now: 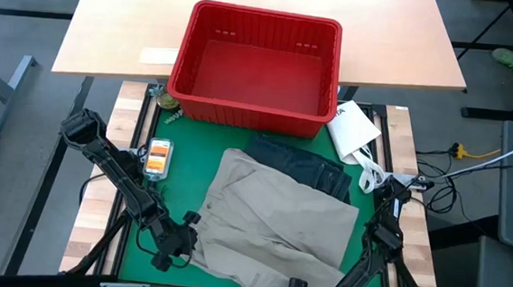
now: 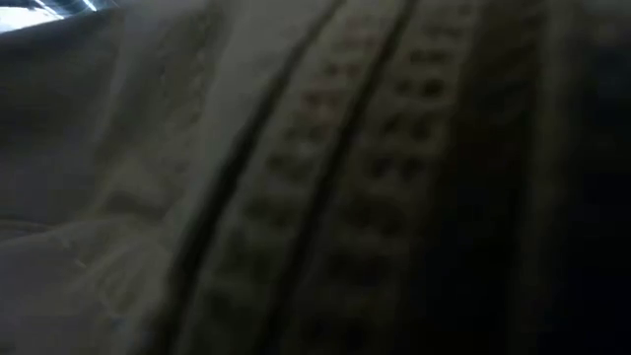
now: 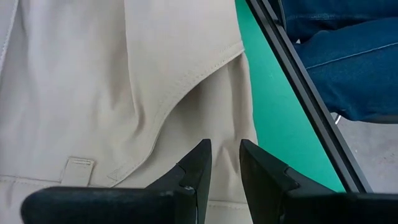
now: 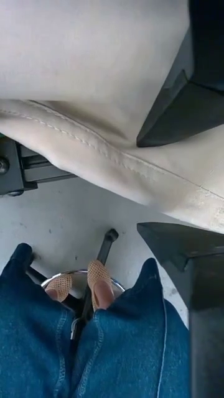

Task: Fold Laundry from Bin
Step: Fold the gray shorts

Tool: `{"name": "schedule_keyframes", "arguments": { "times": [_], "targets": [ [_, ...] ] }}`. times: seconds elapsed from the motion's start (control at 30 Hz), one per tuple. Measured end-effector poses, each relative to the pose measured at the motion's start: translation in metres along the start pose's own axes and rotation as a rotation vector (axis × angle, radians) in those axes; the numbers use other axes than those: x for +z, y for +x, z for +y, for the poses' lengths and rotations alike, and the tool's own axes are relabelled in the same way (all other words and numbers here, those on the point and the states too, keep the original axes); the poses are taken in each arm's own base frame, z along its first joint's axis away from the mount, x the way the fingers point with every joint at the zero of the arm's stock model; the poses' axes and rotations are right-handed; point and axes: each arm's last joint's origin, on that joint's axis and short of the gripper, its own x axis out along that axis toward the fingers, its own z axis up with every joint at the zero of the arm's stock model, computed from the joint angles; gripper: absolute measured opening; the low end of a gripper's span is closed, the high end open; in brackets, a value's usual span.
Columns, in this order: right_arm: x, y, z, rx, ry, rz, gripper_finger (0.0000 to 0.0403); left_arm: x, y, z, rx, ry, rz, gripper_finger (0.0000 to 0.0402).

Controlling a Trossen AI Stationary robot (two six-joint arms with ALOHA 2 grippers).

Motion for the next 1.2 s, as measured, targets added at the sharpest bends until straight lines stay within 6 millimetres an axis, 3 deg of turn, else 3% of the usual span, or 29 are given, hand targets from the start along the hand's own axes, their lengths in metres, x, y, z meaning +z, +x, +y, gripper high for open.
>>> {"name": "schedule_keyframes", "arguments": {
  "times": [0.17,0.27,0.63,0.83,0.97,1.2],
  "targets": [
    [0.002,0.001,-0.002,-0.006,0.006,0.004,0.0211,0.0,0.0,-0.001,-0.02,0.001,0.009,0.008],
    [0.005,0.002,-0.004,-0.013,0.011,0.007,0.0188,0.003,-0.001,-0.002,-0.033,0.001,0.008,0.008],
    [0.007,0.003,-0.008,-0.025,0.015,0.029,0.0012,0.02,-0.009,-0.009,-0.053,0.031,-0.004,0.008],
    [0.009,-0.005,-0.008,-0.002,0.021,0.025,0.0027,0.018,-0.013,-0.016,-0.134,0.044,0.065,0.008],
    [0.011,-0.01,-0.008,0.007,0.024,0.02,0.0013,0.009,-0.014,-0.029,-0.172,0.08,0.107,0.008],
    [0.012,-0.011,-0.007,0.015,0.026,0.009,0.0011,0.003,-0.017,-0.04,0.024,0.1,0.008,0.0089]
  ]
}}
